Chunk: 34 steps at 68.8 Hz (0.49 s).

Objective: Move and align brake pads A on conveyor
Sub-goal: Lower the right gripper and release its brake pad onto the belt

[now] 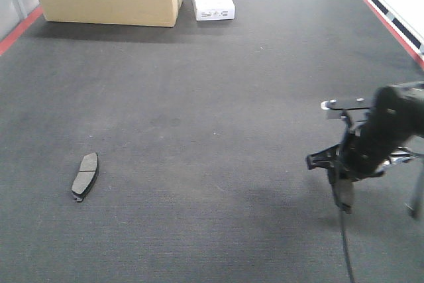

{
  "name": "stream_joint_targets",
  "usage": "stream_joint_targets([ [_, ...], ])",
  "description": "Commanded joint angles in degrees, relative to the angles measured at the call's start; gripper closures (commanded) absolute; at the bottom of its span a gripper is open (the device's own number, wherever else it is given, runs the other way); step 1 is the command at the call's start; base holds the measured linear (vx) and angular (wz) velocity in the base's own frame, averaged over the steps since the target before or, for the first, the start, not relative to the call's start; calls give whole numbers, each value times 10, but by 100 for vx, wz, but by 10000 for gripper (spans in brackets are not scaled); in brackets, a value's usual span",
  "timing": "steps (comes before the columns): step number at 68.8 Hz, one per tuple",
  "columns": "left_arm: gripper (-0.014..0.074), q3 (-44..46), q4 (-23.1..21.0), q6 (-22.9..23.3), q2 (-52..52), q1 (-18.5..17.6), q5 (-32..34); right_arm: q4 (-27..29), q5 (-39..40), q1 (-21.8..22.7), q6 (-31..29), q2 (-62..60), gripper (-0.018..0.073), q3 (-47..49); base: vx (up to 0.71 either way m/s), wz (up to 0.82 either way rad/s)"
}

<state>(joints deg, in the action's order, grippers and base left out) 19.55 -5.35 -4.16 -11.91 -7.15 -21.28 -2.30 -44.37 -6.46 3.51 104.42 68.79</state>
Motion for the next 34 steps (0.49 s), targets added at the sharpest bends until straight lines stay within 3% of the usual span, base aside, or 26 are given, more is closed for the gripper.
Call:
stream_joint_targets([
  [1,111,12,-4,2,-6,-3,44,-7,-5,0,-9,9,557,59,0,0],
  [34,111,12,-4,2,-6,-3,44,-7,-39,1,-28,70,545,133,0,0],
])
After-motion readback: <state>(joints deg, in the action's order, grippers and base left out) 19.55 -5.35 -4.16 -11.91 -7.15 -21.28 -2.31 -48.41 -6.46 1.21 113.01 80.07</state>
